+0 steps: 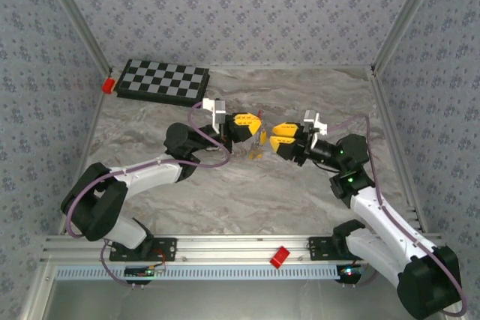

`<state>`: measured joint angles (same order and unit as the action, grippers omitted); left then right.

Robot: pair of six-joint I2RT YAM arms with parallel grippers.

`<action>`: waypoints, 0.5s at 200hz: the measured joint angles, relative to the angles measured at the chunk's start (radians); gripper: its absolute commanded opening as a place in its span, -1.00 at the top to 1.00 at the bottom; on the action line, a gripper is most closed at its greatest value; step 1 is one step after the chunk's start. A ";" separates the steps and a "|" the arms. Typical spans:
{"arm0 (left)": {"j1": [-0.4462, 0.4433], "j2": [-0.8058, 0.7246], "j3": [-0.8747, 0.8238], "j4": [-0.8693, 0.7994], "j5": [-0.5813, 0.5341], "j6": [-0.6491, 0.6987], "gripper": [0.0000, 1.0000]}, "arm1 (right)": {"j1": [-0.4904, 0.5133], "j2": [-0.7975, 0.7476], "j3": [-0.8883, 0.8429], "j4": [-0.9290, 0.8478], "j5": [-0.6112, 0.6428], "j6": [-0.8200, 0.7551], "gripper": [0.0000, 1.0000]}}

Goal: Put the keys on the keyring

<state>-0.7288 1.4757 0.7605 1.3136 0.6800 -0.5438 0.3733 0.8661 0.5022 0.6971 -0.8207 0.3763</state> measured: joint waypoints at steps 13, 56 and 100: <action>0.000 0.001 0.000 0.000 0.000 0.000 1.00 | -0.001 0.014 0.000 0.035 0.008 0.020 0.46; 0.000 0.007 0.000 0.000 0.000 0.000 1.00 | 0.000 0.111 0.014 0.152 0.002 0.093 0.49; 0.000 0.008 0.000 0.000 0.000 0.000 1.00 | 0.003 0.149 0.040 0.221 -0.017 0.136 0.58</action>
<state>-0.7288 1.4834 0.7605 1.3140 0.6800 -0.5438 0.3759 1.0149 0.5423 0.9180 -0.8379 0.5125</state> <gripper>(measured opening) 0.045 0.210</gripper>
